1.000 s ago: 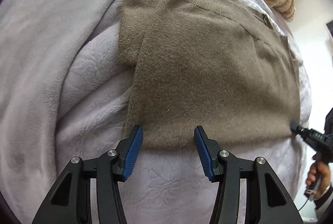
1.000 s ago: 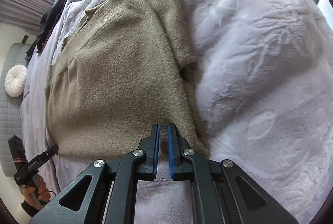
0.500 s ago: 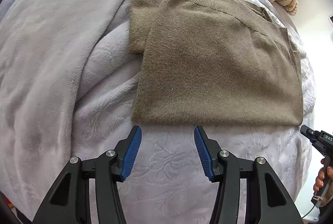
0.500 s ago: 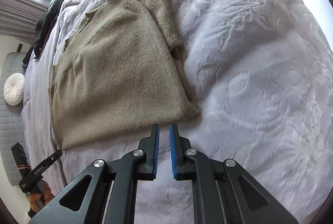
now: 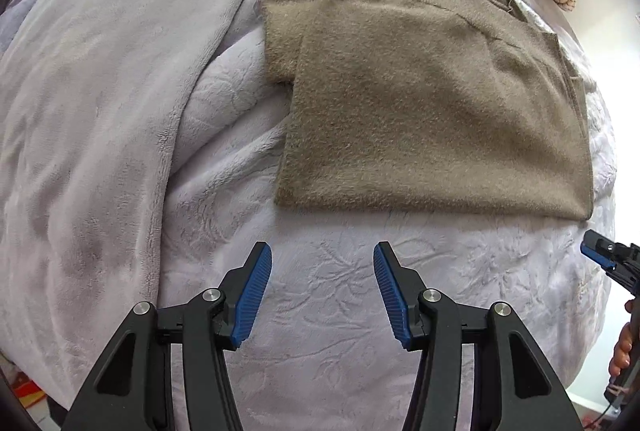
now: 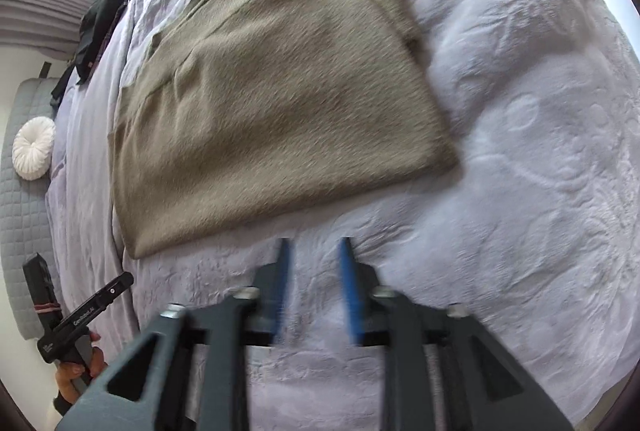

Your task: Fold small clothes

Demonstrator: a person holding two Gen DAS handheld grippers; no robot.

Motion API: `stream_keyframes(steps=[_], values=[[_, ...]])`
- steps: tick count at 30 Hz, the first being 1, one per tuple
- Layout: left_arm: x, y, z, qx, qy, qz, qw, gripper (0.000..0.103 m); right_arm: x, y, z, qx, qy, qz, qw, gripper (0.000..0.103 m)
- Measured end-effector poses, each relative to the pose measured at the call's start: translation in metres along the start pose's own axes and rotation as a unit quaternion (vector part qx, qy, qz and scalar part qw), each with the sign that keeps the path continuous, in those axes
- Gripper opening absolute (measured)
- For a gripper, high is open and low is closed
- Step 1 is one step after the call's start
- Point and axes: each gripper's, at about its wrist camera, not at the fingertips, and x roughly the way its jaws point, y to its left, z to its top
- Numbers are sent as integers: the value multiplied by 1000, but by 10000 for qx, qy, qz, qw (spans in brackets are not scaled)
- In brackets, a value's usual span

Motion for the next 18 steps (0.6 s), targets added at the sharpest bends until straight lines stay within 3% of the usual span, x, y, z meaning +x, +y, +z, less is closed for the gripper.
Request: stream_keyframes(steps=[2, 8, 12, 18], values=[[-2, 2, 0, -20, -63, 45, 10000, 98, 5, 9, -3, -98, 56, 10, 9999, 56], [-5, 7, 1, -10, -173, 115, 9998, 98, 19, 30, -9, -210, 291, 176, 9992, 57], [-3, 7, 3, -33, -200, 190, 9996, 98, 26, 46, -12, -310, 350, 478, 9978, 82], [0, 5, 6, 14, -152, 233, 9996, 98, 29, 76, -18, -707, 292, 808, 9938, 85]])
